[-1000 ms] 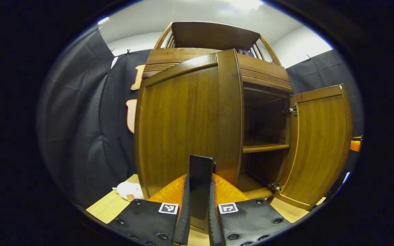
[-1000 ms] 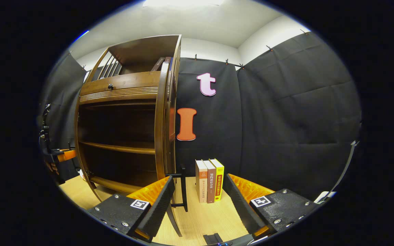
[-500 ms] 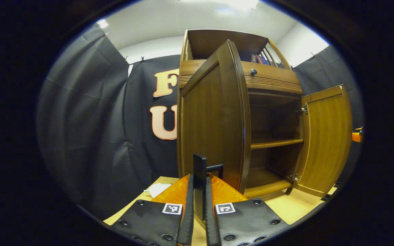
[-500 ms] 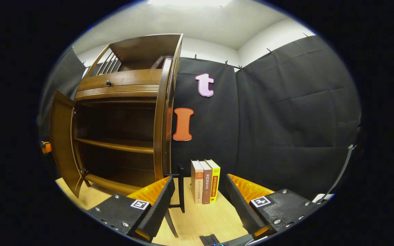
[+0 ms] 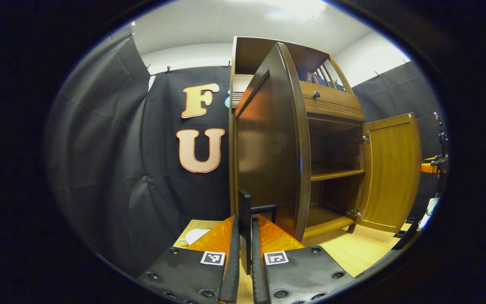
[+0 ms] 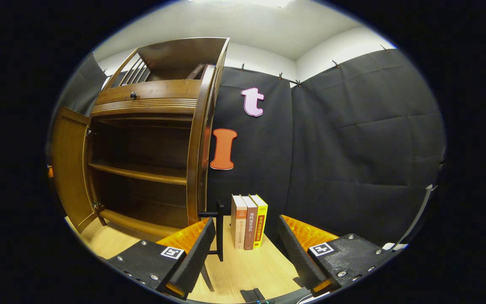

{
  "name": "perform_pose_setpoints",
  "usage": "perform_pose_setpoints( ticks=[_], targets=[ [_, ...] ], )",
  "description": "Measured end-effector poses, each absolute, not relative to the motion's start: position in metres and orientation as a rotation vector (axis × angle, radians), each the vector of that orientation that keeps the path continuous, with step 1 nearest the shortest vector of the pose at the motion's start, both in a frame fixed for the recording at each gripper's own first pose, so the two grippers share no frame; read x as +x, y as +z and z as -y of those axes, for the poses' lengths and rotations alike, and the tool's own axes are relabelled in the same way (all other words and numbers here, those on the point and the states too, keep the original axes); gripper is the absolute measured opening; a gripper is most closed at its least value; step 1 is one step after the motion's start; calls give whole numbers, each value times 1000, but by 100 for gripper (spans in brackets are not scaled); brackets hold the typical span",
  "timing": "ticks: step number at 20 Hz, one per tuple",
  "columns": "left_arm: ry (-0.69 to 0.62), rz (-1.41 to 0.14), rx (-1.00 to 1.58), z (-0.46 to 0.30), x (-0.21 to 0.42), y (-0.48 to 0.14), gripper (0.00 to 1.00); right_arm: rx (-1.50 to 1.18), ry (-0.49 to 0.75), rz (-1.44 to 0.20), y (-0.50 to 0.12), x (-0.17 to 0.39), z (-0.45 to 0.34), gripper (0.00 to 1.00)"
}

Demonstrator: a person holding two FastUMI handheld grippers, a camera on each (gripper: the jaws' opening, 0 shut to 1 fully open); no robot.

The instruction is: Open the right door of the double-door shoe cabinet with the right hand, and open the left door with the left hand.

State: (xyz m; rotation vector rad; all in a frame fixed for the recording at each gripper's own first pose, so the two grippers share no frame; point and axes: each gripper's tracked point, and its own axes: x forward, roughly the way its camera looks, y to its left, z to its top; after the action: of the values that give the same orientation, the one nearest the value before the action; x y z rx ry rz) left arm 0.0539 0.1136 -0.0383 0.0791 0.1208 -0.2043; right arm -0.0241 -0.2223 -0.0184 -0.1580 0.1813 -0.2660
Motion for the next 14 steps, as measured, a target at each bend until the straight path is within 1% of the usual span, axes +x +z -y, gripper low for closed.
perform_pose_setpoints(
  ticks=[1,2,3,4,5,7,8,9,12,13,14],
  targets=[
    [-207,-122,72,-122,57,-38,22,-156,-268,-191,-21,-24,224,92],
    [-216,-119,68,-132,59,-36,13,-155,-274,-202,-24,-24,226,92],
    [-224,-132,64,-139,60,-38,10,-154,-284,-202,-23,-24,227,92],
    [-236,-138,62,-144,62,-39,13,-152,-290,-197,-22,-23,227,92],
    [-256,-144,62,-146,62,-39,9,-149,-295,-192,-21,-23,226,92],
    [-289,-136,66,-150,63,-35,9,-144,-296,-194,-22,-26,225,92],
    [-297,-131,61,-154,65,-35,13,-142,-297,-198,-24,-26,225,92],
    [-304,-129,50,-157,66,-35,9,-140,-296,-203,-24,-27,224,92],
    [-319,-123,47,-164,66,-36,8,-147,-296,-198,-20,-29,222,92],
    [-321,-124,55,-166,65,-36,13,-148,-296,-197,-18,-30,222,92],
    [-322,-124,58,-167,63,-36,14,-151,-300,-197,-17,-31,222,92]
  ],
)
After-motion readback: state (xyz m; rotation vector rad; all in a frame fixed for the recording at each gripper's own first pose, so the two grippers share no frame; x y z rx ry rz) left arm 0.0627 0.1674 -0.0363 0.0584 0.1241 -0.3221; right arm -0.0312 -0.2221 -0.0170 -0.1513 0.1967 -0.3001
